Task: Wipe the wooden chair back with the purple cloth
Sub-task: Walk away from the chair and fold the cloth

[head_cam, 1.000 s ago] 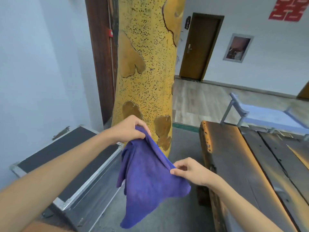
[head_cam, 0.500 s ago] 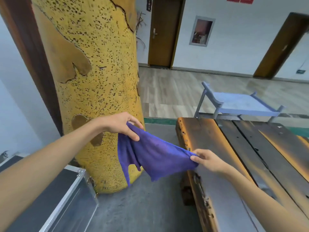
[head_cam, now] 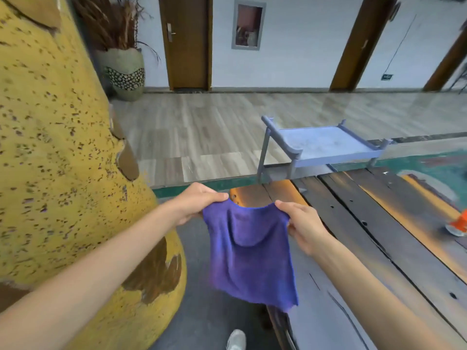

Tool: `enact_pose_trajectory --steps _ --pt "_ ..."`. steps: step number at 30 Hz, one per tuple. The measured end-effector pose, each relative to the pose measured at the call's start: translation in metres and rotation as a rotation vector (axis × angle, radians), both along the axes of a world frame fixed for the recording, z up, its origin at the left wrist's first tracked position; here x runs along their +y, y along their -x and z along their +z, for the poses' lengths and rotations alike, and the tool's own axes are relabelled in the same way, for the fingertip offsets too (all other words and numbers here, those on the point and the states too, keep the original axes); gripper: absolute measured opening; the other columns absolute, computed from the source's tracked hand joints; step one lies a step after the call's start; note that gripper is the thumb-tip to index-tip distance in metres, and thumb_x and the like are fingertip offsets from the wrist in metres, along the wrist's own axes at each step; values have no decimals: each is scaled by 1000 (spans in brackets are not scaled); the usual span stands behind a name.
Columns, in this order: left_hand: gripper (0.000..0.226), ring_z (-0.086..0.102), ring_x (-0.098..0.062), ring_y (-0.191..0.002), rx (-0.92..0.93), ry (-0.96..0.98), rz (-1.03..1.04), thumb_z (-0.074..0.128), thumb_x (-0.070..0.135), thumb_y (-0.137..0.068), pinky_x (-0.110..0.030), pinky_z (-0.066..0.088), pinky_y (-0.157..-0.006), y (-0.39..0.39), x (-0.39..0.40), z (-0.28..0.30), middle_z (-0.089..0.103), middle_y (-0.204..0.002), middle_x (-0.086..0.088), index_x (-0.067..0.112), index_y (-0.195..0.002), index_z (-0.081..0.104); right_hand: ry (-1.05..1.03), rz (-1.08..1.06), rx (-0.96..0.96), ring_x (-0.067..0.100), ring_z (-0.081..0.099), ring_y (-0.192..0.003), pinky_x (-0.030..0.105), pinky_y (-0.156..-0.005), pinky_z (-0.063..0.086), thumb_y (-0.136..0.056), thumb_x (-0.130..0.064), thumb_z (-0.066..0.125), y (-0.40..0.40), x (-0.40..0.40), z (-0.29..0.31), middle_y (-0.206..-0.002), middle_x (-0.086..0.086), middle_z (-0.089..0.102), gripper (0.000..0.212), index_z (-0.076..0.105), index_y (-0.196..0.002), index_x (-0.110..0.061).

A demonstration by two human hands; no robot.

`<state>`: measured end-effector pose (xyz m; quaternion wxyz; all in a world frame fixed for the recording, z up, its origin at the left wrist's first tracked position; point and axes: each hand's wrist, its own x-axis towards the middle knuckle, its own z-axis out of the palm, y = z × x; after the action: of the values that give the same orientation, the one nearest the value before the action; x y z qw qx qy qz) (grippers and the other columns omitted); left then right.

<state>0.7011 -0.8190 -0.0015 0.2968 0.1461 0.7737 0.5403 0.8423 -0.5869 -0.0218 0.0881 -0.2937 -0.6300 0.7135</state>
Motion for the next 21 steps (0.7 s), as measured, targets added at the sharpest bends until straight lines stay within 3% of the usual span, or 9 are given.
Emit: enact_pose_trajectory --steps 3,5,9,11,13,15,18,21 --pt "22 64 -14 -65 -83 -66 -87 71 26 -93 -20 52 -54 39 72 2 71 -77 -8 7 -83 76 -68 61 0 13 41 -46 25 -58 42 -94 -19 68 50 20 0 -51 -1 52 24 76 -87 3" --pt "24 64 -15 -70 -96 -70 -174 66 25 -97 -23 53 -60 60 110 7 71 -80 -9 6 -87 76 -168 70 -9 11 50 -50 23 -58 47 -93 -20 67 81 33 3 -55 1 60 23 77 -84 -1" --pt "34 52 -19 -74 32 -26 -278 57 19 -101 -32 45 -69 124 184 15 55 -77 -13 -7 -82 66 -436 46 -33 15 61 -62 34 -68 51 -84 -24 60 153 84 14 -65 2 72 23 75 -88 -6" --pt "34 56 -20 -76 44 -32 -290 52 15 -102 -38 52 -74 141 203 18 54 -78 -14 -11 -81 61 -533 36 -44 17 68 -65 32 -66 54 -88 -20 60 169 94 22 -67 2 75 18 77 -87 -14" --pt "34 59 -23 -79 47 -37 -315 48 11 -102 -47 57 -81 167 226 17 52 -79 -15 -17 -84 54 -646 54 -47 13 55 -54 28 -54 43 -88 -19 60 190 106 25 -57 -4 65 15 72 -84 -11" --pt "34 54 -23 -79 51 -43 -325 45 9 -101 -46 56 -81 203 254 15 48 -80 -15 -18 -82 51 -743 42 -60 9 44 -51 25 -51 37 -86 -19 61 222 123 27 -53 -6 55 13 68 -81 -10" --pt "34 56 -22 -77 29 -73 -333 46 13 -101 -43 56 -82 253 290 13 55 -81 -15 -14 -85 59 -780 1 -72 7 51 -55 21 -55 41 -86 -19 61 269 143 33 -57 -5 61 11 65 -76 -17" --pt "35 57 -21 -78 -55 -134 -479 59 40 -95 -38 47 -79 305 319 9 61 -81 -9 8 -87 69 -634 10 -81 3 55 -59 26 -59 45 -84 -16 61 315 163 39 -64 -4 66 8 66 -77 -18"
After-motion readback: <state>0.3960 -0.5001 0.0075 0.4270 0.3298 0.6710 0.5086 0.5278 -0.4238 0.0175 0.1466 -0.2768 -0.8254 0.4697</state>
